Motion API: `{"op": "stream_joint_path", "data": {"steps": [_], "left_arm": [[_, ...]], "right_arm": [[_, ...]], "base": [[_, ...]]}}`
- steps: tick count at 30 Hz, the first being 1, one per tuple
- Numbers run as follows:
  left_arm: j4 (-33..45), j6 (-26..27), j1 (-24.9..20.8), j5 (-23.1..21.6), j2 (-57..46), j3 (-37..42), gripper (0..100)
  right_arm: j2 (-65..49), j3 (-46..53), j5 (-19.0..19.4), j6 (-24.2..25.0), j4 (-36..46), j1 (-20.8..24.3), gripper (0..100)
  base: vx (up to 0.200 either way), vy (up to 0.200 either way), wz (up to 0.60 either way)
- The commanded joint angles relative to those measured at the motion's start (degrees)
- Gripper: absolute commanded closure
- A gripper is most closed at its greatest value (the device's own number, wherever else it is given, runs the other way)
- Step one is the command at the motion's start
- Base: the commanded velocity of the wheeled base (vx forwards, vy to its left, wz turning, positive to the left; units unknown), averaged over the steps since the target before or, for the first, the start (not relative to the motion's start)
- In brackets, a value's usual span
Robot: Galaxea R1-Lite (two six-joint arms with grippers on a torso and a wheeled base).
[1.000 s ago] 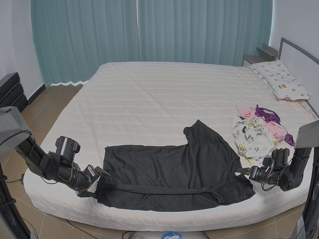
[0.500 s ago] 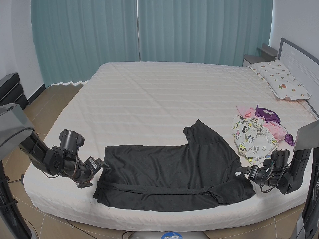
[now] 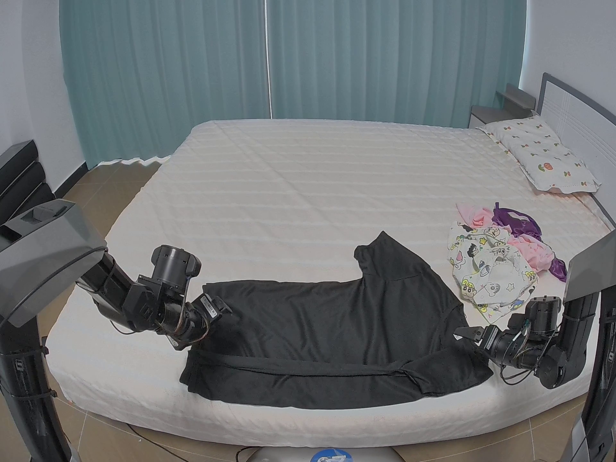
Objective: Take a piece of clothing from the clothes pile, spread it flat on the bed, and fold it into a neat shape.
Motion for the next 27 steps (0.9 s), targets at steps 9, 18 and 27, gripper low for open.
{"op": "stream_joint_path", "data": {"steps": [9, 18, 27], "left_arm": [[0.0, -0.6, -2.2, -0.6, 8.7, -7.9, 0], [0.5, 8.1, -1.1, 8.0, 13.2, -9.7, 0], [2.3, 8.6, 3.5, 10.3, 15.6, -13.2, 0]], "right_arm": [[0.1, 0.9, 0.1, 0.1, -0.3, -0.2, 0], [0.0, 0.8, 0.1, 0.1, -0.4, -1.4, 0], [0.2, 1.7, 0.0, 0.5, -2.8, -1.7, 0]], "base": [[0.0, 0.0, 0.0], [0.0, 0.0, 0.0], [0.0, 0.0, 0.0]]}}
